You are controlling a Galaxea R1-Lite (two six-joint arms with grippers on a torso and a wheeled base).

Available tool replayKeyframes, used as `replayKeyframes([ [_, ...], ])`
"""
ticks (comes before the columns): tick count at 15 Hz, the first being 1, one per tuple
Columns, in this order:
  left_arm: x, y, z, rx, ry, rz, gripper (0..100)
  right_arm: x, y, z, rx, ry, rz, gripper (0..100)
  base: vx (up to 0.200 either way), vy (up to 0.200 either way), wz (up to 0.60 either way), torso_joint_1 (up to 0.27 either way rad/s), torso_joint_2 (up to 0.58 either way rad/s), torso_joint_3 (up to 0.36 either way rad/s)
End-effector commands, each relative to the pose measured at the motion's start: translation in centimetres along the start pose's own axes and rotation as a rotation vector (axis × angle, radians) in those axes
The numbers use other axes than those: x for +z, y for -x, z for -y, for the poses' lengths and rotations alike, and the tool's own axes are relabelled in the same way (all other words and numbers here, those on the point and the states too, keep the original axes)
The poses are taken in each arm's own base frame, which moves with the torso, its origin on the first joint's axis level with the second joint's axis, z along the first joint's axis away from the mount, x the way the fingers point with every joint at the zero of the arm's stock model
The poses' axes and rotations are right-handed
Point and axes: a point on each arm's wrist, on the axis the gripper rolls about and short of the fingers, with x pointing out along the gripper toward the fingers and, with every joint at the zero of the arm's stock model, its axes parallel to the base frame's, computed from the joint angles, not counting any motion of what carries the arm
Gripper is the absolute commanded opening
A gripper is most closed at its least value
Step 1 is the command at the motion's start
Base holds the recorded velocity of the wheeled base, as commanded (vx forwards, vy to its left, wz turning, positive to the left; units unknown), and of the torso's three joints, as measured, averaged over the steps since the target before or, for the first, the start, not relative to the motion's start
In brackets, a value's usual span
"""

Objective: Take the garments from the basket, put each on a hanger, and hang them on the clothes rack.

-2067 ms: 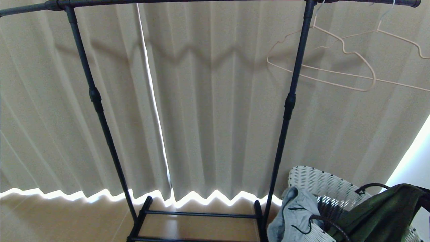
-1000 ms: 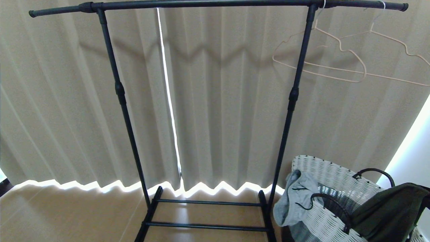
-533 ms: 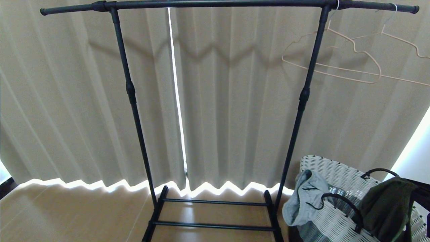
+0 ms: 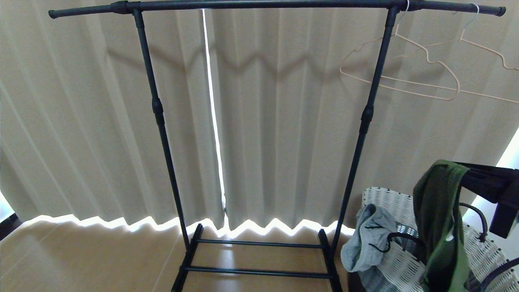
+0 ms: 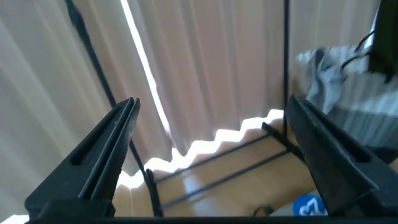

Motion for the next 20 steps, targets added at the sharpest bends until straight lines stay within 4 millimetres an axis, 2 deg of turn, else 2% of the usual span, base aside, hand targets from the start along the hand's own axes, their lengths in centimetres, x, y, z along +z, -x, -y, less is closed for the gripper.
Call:
replayKeyframes([
  [1,6.2,-3.6,-2.5,-0.047,0.028,-0.052,100,1.5,-1.5,-0.6,0.060,0.003,0.018,0,0.000,0.000,0.00,0.000,0.00,0.000],
  [2,6.9,-4.7,-3.0,-0.064,0.032,-0.060,100,1.6,-1.6,-0.6,0.069,0.003,0.020,0,0.000,0.000,0.00,0.000,0.00,0.000],
  [3,8.0,-8.1,-4.1,-0.155,0.050,-0.071,100,1.9,-2.2,-0.8,0.085,-0.015,0.024,0,0.000,0.000,0.00,0.000,0.00,0.000],
  [4,8.2,-10.4,-4.3,-0.226,0.066,-0.082,100,2.1,-2.7,-0.9,0.098,-0.049,0.032,0,0.000,0.000,0.00,0.000,0.00,0.000],
  [6,8.0,-15.0,-4.2,-0.318,0.084,-0.143,100,2.8,-3.7,-1.3,0.127,-0.109,0.062,0,0.000,0.000,0.00,0.000,0.00,0.000],
  [7,8.0,-16.4,-3.8,-0.353,0.087,-0.160,100,3.1,-4.0,-1.4,0.131,-0.117,0.069,0,0.000,0.000,0.00,0.000,0.00,0.000],
  [8,8.0,-18.7,-2.8,-0.401,0.092,-0.185,100,3.6,-4.4,-1.5,0.140,-0.123,0.082,0,0.000,0.000,0.00,0.000,0.00,0.000],
  [10,7.8,-22.8,0.5,-0.480,0.125,-0.207,100,4.0,-4.6,-1.6,0.155,-0.144,0.101,0,0.000,0.000,0.00,0.000,0.00,0.000],
  [12,7.5,-25.3,5.2,-0.564,0.185,-0.223,100,4.2,-4.4,-1.5,0.167,-0.163,0.111,0,0.000,0.000,0.00,0.000,0.00,0.000],
  [14,7.3,-26.2,8.4,-0.615,0.181,-0.247,100,4.5,-4.2,-1.5,0.168,-0.177,0.122,0,0.000,0.000,0.00,0.000,0.00,0.000],
  [15,6.7,-27.1,11.4,-0.665,0.164,-0.280,100,4.9,-3.8,-1.4,0.168,-0.189,0.141,0,0.000,0.000,0.00,0.000,0.00,0.000],
  [16,6.6,-27.8,13.2,-0.689,0.169,-0.293,100,5.0,-3.7,-1.4,0.168,-0.195,0.147,0,0.000,0.000,0.00,0.000,0.00,0.000],
  [19,6.0,-30.0,19.0,-0.676,0.228,-0.331,100,5.4,-2.9,-1.3,0.171,-0.192,0.175,0,0.000,0.000,0.00,0.000,0.00,0.000],
  [20,5.6,-30.7,20.4,-0.664,0.230,-0.338,100,5.5,-2.5,-1.3,0.187,-0.189,0.187,0,0.000,0.000,0.00,0.000,0.00,0.000],
])
